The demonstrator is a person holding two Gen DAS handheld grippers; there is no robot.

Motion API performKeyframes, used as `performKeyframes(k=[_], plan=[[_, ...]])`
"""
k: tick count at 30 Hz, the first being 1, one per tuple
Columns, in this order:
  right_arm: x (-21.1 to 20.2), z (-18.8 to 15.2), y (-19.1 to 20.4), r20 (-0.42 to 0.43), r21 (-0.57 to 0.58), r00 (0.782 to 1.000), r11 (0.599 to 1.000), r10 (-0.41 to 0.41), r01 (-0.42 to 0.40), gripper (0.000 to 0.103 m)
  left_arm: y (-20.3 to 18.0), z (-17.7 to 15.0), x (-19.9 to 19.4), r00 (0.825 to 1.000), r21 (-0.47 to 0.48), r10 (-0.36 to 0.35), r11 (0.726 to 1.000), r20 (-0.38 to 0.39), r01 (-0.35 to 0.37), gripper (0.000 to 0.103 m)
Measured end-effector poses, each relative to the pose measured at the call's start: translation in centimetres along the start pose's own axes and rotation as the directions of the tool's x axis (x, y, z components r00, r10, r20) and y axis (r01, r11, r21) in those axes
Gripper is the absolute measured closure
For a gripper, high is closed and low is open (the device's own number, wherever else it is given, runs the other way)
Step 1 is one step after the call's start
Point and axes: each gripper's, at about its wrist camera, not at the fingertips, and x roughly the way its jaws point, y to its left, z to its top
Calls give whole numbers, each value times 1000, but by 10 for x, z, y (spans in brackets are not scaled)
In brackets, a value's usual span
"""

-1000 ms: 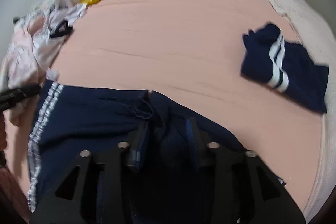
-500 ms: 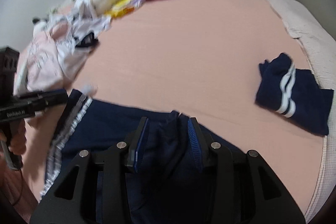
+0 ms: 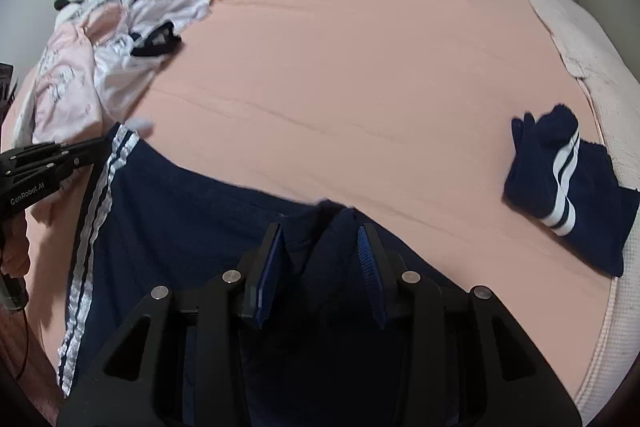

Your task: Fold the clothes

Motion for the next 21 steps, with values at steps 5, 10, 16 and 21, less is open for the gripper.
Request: performKeyframes(k=[5, 10, 16, 21], plan=[[7, 0, 7, 1, -67, 989, 987, -150, 149, 64, -5, -2, 11, 999, 13, 24, 1000, -37, -24, 98], [6, 2, -9, 15, 19, 996, 996, -92, 92, 64, -11, -5, 11, 999, 29, 38, 999, -28, -38, 98], [8, 9, 14, -6, -115, 996, 990, -84, 83, 91, -4, -2, 4, 998, -7, 56, 998, 19, -56, 99], [23, 22, -6, 12, 28, 997, 997, -79, 78, 87, 13, -2, 11, 999, -87, 43, 995, -18, -45, 98]])
